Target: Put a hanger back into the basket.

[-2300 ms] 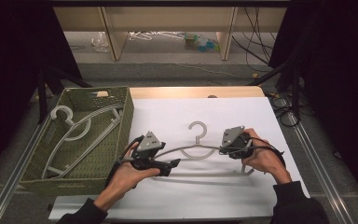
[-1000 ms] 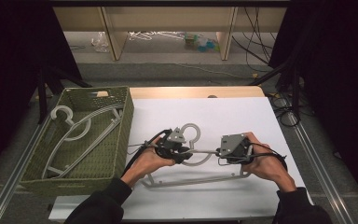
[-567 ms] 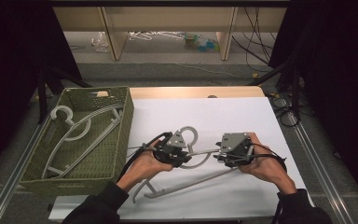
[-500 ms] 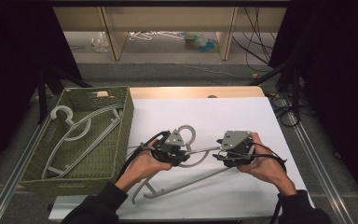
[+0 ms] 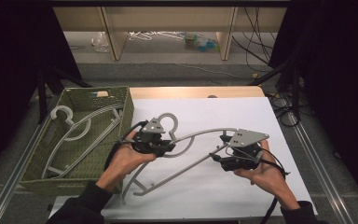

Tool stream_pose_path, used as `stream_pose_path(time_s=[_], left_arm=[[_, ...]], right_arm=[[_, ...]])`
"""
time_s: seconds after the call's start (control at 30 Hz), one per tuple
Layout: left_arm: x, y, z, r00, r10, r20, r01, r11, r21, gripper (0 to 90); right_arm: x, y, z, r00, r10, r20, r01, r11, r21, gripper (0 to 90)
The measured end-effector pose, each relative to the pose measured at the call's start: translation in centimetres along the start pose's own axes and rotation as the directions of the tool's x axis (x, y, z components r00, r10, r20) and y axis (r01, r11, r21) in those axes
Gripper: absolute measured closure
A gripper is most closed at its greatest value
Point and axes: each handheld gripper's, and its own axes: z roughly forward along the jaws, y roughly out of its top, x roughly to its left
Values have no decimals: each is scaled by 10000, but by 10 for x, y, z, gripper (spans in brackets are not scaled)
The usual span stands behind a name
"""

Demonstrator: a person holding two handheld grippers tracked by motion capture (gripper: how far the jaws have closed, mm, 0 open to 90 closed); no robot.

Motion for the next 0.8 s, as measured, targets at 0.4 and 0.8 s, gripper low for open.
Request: stream_pose_path(time_s=[0.4, 0.8], left_arm=[[8, 13, -55, 9966, -816, -57, 802, 9886, -1274, 806], [47, 8, -106, 9791, -2032, -125, 1966, 9596, -2013, 805]], right_arm=[[21, -30, -6, 9940, 1018, -401, -1039, 9932, -532, 324], [26, -43, 0, 9887, 1357, -633, -1360, 9907, -12, 315]])
